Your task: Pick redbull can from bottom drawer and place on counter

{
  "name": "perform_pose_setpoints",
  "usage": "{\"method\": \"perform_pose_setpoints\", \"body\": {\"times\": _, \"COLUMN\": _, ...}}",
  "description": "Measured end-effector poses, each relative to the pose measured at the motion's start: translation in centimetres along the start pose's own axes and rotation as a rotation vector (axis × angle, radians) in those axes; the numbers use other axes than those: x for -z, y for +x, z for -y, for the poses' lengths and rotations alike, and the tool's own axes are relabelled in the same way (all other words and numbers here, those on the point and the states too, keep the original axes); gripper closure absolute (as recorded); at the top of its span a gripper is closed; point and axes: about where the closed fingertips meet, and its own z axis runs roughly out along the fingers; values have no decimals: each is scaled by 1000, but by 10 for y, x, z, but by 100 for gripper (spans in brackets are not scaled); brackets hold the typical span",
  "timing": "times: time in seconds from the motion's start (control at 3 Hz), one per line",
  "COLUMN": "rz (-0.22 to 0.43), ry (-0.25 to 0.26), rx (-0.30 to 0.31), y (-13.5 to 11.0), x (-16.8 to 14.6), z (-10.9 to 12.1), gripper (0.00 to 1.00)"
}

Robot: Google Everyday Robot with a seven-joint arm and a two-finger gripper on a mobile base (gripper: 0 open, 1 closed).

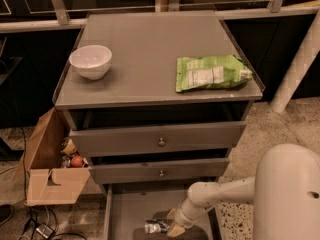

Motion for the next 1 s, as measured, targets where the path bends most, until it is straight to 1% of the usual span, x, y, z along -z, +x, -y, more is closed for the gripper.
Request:
{"method": "perform_pose_setpoints", "body": {"times": 0.33, "rz": 1, "ry": -7, "rx": -1, "y": -4, "x": 5, "z": 5, "gripper": 100}}
{"method": "perform_pose_setpoints", "body": {"times": 0.67, "rz": -13, "ry": -3, "rx": 14, "y": -24, "x": 48, "z": 1, "gripper": 100}}
{"method": "perform_pose_setpoints", "body": {"times": 1.0, "rz": -29, "ry": 24, "rx": 53, "y": -40, "x": 89, "z": -10, "gripper": 100}}
